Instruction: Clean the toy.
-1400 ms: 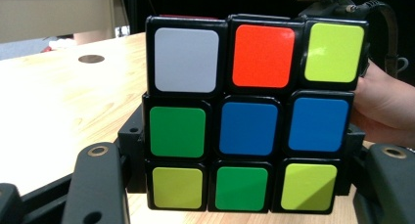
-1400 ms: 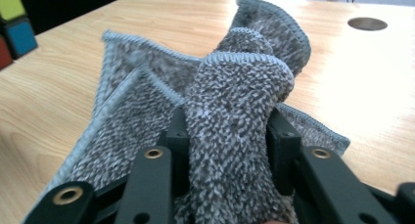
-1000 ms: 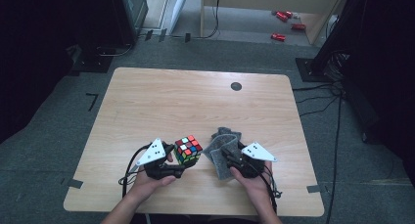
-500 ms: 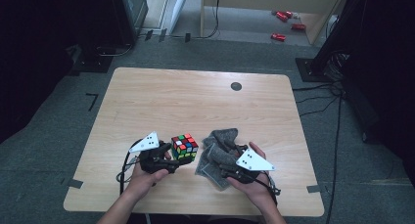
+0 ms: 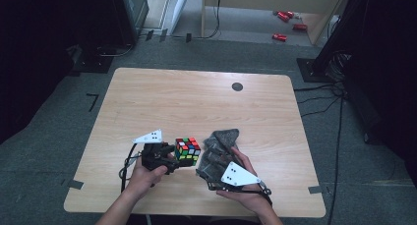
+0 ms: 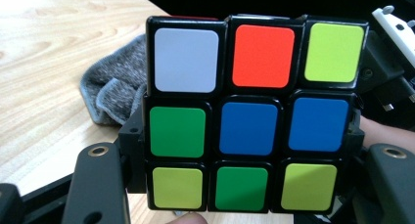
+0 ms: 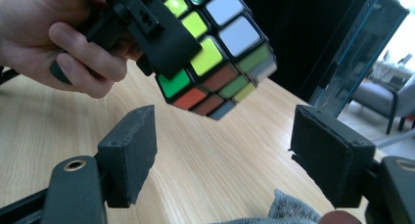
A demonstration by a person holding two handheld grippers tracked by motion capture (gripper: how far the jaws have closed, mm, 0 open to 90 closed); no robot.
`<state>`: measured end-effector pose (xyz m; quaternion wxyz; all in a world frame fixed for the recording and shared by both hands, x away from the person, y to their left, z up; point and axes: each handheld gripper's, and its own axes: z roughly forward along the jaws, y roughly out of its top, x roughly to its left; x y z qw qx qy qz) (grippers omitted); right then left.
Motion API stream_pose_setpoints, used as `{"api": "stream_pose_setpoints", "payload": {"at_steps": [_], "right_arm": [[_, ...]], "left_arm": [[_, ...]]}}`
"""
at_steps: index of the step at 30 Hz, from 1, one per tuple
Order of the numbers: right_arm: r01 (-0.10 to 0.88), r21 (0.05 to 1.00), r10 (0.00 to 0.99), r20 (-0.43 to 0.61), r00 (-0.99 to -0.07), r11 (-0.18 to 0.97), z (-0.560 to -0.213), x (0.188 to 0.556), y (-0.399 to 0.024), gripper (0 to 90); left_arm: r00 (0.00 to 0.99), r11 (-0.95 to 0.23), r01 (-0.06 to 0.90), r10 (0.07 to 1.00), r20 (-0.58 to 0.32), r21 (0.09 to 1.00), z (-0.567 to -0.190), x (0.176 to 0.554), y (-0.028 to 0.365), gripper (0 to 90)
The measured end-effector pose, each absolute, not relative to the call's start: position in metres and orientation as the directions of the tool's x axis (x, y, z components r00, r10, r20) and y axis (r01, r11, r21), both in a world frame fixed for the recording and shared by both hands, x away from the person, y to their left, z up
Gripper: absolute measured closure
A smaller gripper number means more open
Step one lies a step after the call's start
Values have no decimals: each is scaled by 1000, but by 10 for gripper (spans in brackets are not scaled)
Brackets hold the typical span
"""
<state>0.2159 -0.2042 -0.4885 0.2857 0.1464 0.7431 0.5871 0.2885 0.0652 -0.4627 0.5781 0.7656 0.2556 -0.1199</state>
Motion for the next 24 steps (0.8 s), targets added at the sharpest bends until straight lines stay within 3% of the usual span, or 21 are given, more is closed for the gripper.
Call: {"api": "stream_pose_setpoints", "payload": {"at_steps": [9,24], "right_arm": [[-216,929,541,-353,-763,301,-491,214,-197,216],[-320,865,498,-487,-717,385,-496,210,-189,256]], "left_arm": [[828,-246,558,219,-516,792,-464,289,58,337],[807,-329,589,201,-555,738,-468,287,45,334]]}}
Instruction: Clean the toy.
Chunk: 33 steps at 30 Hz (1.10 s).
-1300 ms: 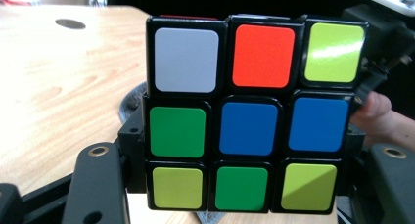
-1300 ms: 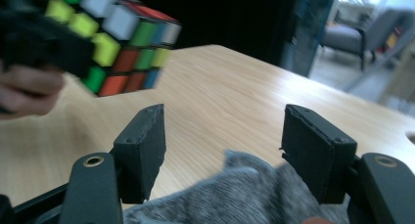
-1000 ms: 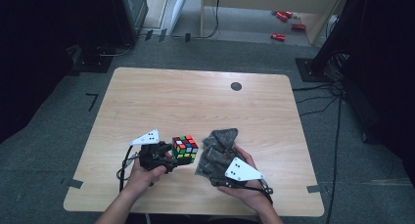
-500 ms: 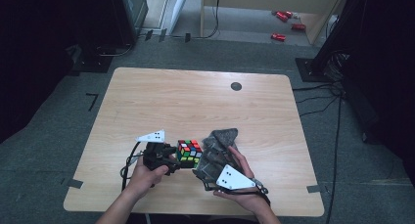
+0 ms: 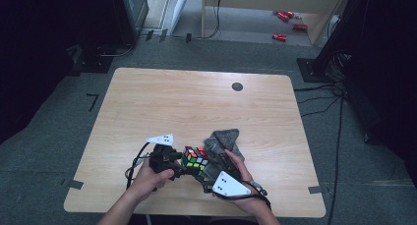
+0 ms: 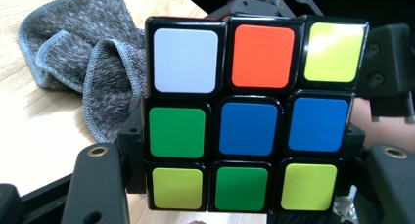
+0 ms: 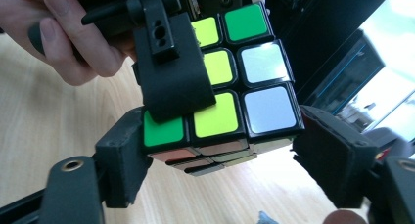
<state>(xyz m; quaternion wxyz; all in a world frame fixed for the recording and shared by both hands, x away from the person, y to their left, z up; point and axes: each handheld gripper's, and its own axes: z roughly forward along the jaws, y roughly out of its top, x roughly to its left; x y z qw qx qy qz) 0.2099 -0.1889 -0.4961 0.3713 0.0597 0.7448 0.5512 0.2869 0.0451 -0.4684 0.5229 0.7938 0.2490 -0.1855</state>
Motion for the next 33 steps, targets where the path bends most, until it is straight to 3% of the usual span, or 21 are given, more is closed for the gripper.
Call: {"api": "stream_pose_setpoints", "payload": {"at_steps": [2,10,16,24,33], "right_arm": [[-349,847,491,-521,-698,401,-496,208,-190,332],[-287,884,507,-451,-734,370,-492,208,-197,334],[-190,918,578,-369,-728,348,-493,217,-211,335],[4,978,676,-142,-723,209,-483,227,-230,337],[116,987,703,4,-711,112,-469,224,-227,338]], "left_arm": [[796,-321,605,200,-572,729,-469,289,47,323],[834,-317,551,183,-520,772,-464,287,49,270],[862,-209,489,268,-431,847,-459,288,65,206],[877,-226,348,421,-231,910,-467,285,64,187],[900,-372,156,434,23,915,-474,267,41,178]]}}
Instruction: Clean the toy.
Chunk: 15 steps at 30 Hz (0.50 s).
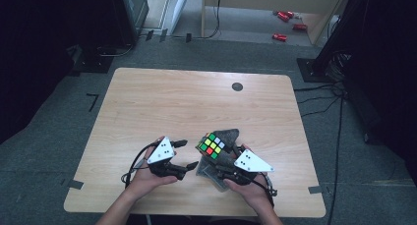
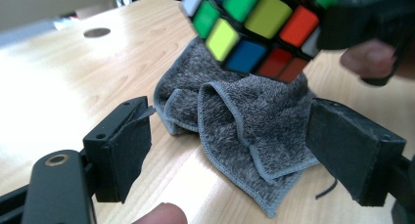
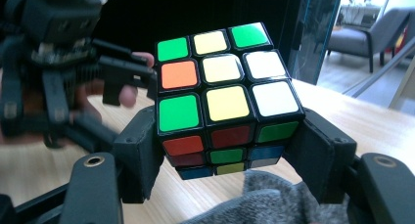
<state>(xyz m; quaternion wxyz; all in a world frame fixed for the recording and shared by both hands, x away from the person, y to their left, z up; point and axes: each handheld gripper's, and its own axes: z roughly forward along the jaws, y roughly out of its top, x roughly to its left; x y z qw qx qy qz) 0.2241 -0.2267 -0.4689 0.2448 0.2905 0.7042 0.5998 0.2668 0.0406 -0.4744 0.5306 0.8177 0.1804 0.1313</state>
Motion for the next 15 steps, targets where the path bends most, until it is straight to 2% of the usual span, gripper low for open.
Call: {"api": "stream_pose_setpoints", "payload": {"at_steps": [4,15], "right_arm": [[181,982,708,92,-700,52,-466,223,-223,338],[314,948,690,259,-676,-48,-466,222,-214,338]], "left_arm": [[885,-434,75,443,140,898,-477,258,31,166],[864,-445,-26,440,244,895,-477,248,25,165]]}}
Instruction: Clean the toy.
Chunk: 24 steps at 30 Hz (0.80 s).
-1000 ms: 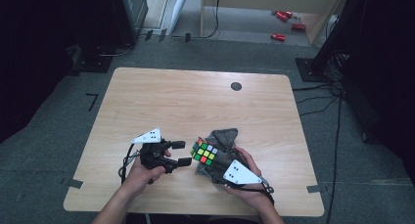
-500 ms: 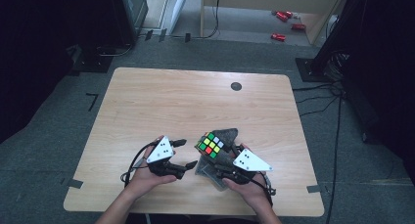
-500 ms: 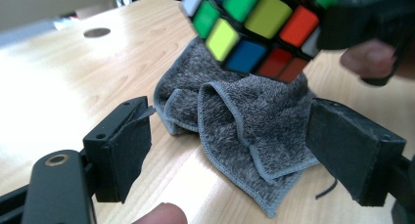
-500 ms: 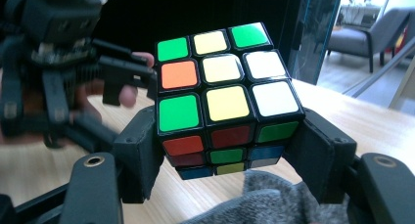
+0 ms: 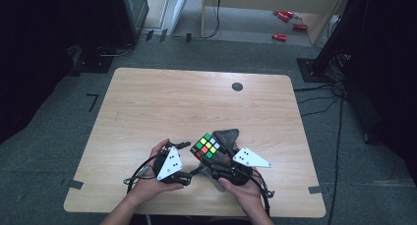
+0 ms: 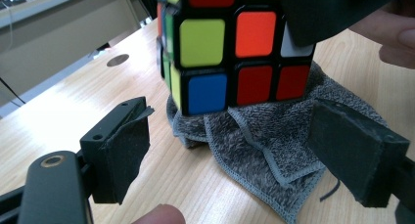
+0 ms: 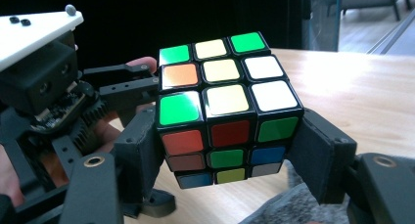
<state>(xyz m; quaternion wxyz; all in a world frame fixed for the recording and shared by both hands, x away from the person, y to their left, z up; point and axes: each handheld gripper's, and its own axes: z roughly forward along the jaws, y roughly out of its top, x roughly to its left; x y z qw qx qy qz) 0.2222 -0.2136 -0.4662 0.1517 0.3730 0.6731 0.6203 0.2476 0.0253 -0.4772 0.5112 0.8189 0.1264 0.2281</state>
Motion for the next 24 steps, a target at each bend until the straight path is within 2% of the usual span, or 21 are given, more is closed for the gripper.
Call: {"api": "stream_pose_setpoints", "payload": {"at_steps": [4,7,9,10,13,17,24], "right_arm": [[368,926,673,326,-664,-85,-468,221,-209,338],[373,924,669,327,-668,-80,-469,219,-203,338],[375,924,672,323,-666,-73,-469,218,-199,340],[382,921,671,329,-664,-74,-469,218,-199,339],[403,910,663,363,-655,-100,-471,219,-198,338],[416,897,633,409,-658,-147,-473,222,-203,339],[475,861,581,483,-655,-180,-475,227,-209,342]], "left_arm": [[860,-461,-42,435,267,886,-479,244,20,165],[847,-459,-52,451,283,887,-480,241,17,168],[842,-443,-46,465,273,896,-479,241,19,198],[842,-438,-45,467,270,898,-478,241,20,240],[838,-434,-48,472,273,900,-478,240,21,251],[844,-402,-32,480,240,915,-475,242,27,322],[833,-413,-42,489,260,910,-475,239,27,331]]}}
